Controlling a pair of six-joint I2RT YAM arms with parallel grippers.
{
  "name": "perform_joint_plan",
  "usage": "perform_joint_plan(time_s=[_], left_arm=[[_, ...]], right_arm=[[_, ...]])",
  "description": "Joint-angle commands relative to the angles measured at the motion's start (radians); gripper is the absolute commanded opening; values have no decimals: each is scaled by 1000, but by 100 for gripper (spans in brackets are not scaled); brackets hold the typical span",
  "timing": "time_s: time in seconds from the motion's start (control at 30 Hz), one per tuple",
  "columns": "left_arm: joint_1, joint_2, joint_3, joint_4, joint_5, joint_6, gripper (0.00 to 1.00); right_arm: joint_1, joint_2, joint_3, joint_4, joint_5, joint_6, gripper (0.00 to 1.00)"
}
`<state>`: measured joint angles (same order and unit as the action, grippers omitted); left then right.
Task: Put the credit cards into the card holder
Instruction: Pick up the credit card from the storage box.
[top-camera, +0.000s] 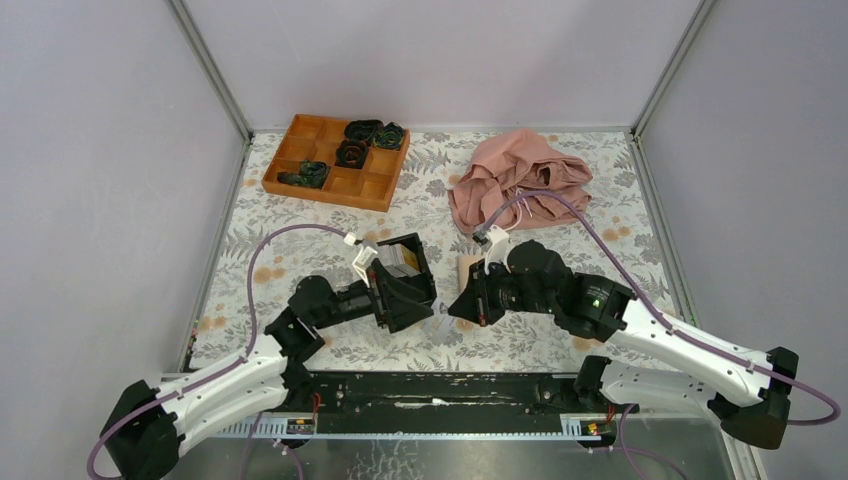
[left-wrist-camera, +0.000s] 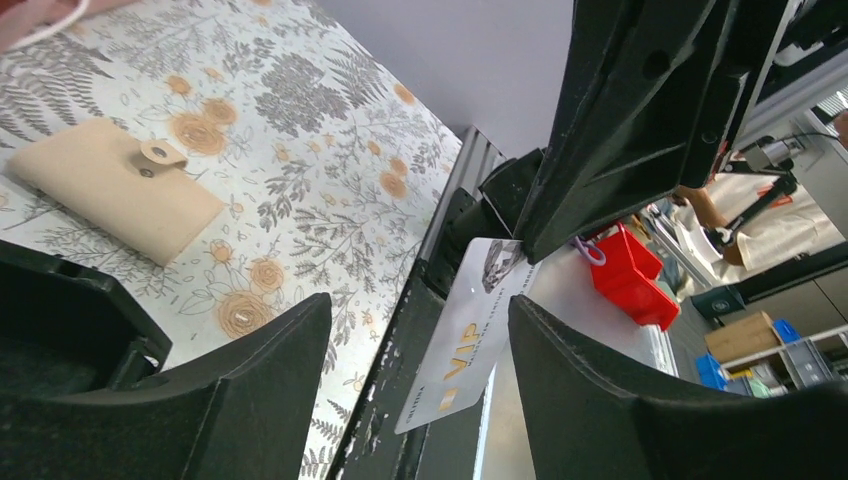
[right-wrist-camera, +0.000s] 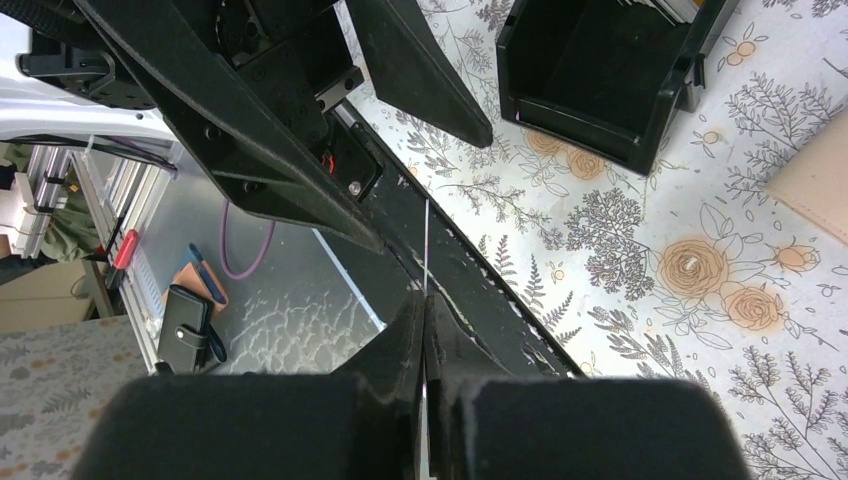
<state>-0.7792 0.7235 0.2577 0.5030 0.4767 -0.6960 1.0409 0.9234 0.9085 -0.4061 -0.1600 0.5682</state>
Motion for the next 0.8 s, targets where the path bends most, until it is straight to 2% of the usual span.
perform_joint_plan(time_s=[0.0,0.23,0.3,0.4,0.53,0.57,0.7,0.73,0.77], left_arm=[[-8,39,-13,111,108,7,71],[-7,91,-58,225,159,-32,67],[-7,105,-74,276,173,-48,61],[-6,142,-84,341,197,-63,44],[-6,215,-85,451,242,-96,5],[-7,235,-86,473,247,-103,0],[-6,288,-93,538,235,-117,0],[-6,291,-93,535,221,-114,0],[-6,288,-95,528,199,-107,0]], right_arm=[[4,15,6,59,-44,10,0],[-24,40,10,81,-80,7,0],[-51,46,4,91,-118,7,0],[-105,58,-13,113,-181,12,0],[-142,73,-28,133,-226,7,0],[-146,78,-29,138,-232,7,0],[-153,87,-32,155,-240,-1,2],[-154,89,-28,147,-230,-8,9],[-154,88,-23,136,-209,-16,21]])
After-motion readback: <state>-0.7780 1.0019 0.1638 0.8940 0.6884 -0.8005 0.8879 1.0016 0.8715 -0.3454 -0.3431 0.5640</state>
